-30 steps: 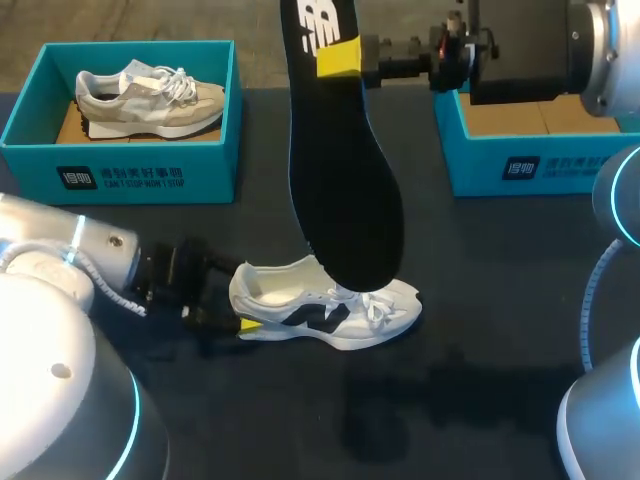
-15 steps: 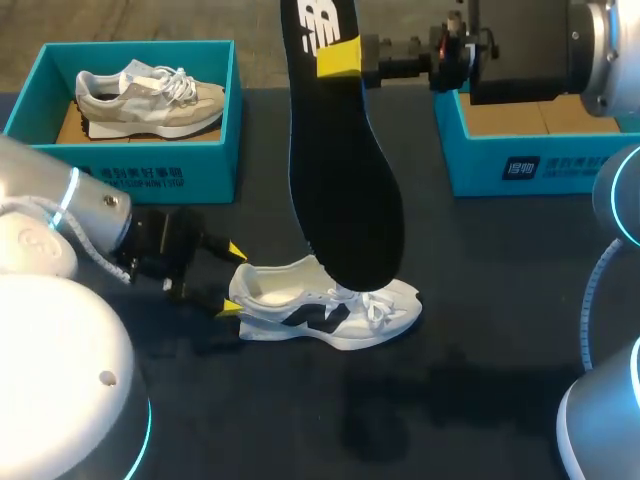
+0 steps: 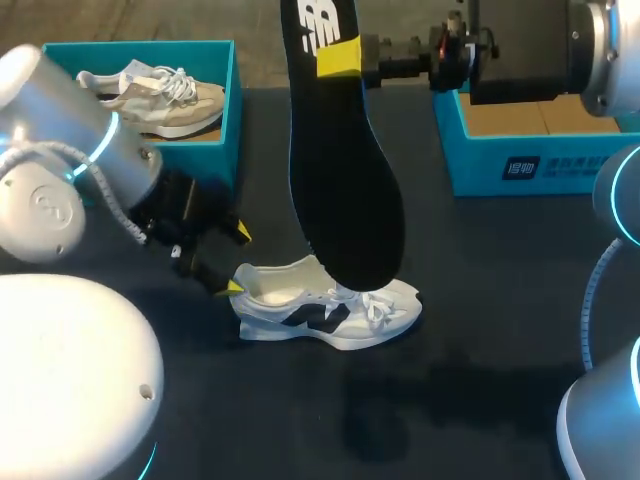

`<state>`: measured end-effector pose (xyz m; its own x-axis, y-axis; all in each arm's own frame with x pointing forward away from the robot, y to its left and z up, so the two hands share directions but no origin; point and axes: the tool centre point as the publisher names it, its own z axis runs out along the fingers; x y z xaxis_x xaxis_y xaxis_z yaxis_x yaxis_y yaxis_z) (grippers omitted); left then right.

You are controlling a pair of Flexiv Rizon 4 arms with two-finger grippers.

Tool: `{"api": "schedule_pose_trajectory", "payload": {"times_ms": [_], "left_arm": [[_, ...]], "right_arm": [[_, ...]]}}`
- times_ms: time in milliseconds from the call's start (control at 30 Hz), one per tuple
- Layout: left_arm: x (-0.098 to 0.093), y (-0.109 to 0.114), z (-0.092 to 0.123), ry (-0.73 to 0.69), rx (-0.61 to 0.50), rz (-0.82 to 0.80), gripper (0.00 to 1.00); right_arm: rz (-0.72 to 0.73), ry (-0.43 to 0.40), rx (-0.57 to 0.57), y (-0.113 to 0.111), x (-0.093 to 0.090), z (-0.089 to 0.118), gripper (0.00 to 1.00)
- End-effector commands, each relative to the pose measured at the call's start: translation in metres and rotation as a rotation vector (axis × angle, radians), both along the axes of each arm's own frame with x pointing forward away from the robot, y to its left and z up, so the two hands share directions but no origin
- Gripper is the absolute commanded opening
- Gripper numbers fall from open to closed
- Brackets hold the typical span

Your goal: Take the shoe out of the shoebox, open the shoe tongue, remove and reinsert the insole, then place the shoe into the shoebox

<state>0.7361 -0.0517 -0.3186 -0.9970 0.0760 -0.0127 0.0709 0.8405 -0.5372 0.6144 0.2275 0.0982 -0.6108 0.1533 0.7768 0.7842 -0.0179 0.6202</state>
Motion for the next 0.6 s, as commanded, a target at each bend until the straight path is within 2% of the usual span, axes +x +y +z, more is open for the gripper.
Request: {"api": "schedule_pose_trajectory", "payload": {"times_ms": [33, 200, 400, 600], "left_arm": [[-0.002, -0.004, 0.019, -0.010, 0.258, -0.044, 1.00], [-0.002, -0.009, 0.029, -0.015, 0.387, -0.106, 1.00], [-0.001, -0.010, 0.039, -0.011, 0.443, -0.125, 1.00], [-0.005, -0.012, 0.039, 0.003, 0.503, -0.152, 1.00]], "right_arm": [[-0.002, 0.002, -0.001, 0.004, 0.001, 0.000, 0.00], [-0.002, 0.002, -0.001, 0.004, 0.001, 0.000, 0.00], [-0.002, 0.002, -0.001, 0.004, 0.001, 0.000, 0.00], [-0.002, 0.002, -0.001, 0.004, 0.001, 0.000, 0.00]]}}
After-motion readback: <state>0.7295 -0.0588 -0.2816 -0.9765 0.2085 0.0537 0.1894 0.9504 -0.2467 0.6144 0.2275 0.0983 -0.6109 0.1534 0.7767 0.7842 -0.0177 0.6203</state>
